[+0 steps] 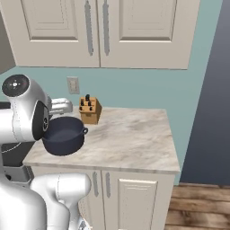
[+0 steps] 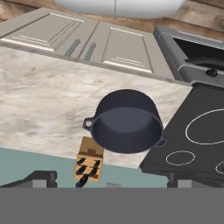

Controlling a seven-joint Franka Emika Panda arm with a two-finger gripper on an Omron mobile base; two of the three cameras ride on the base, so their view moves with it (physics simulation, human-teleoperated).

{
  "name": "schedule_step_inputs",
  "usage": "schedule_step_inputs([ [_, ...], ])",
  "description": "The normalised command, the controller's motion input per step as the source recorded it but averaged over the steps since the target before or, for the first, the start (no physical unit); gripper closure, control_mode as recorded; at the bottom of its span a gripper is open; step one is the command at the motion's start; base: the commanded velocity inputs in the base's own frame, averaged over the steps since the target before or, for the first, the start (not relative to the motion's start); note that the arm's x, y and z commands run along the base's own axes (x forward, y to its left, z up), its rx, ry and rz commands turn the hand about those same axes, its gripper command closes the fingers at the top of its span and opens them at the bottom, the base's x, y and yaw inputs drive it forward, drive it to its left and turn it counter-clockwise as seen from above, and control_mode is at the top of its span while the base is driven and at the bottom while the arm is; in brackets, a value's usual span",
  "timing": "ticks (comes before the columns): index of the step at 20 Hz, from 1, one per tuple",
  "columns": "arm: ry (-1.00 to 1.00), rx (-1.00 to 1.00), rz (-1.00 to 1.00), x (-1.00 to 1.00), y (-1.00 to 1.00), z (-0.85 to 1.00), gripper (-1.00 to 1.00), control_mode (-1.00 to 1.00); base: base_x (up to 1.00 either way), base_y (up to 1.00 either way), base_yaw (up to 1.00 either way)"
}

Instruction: Pick the kettle from the cabinet and place it on a stove burner. Then pick the pot from the counter and place it on another stove burner. Finally, turn both burners on.

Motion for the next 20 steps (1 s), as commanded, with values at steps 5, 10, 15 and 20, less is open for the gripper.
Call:
schedule_step_inputs([
  [5, 0.00, 0.00, 0.00, 0.00, 0.00, -0.01, -1.00, -1.00, 0.07, -0.04, 0.00],
  [10, 0.03, 0.00, 0.00, 0.12, 0.00, -0.15, -1.00, -1.00, 0.00, 0.00, 0.00],
  [15, 0.09, 0.00, 0.00, 0.19, 0.00, -0.17, -1.00, -1.00, 0.00, 0.00, 0.00],
  [20, 0.09, 0.00, 0.00, 0.24, 0.00, -0.19, -1.00, -1.00, 0.00, 0.00, 0.00],
])
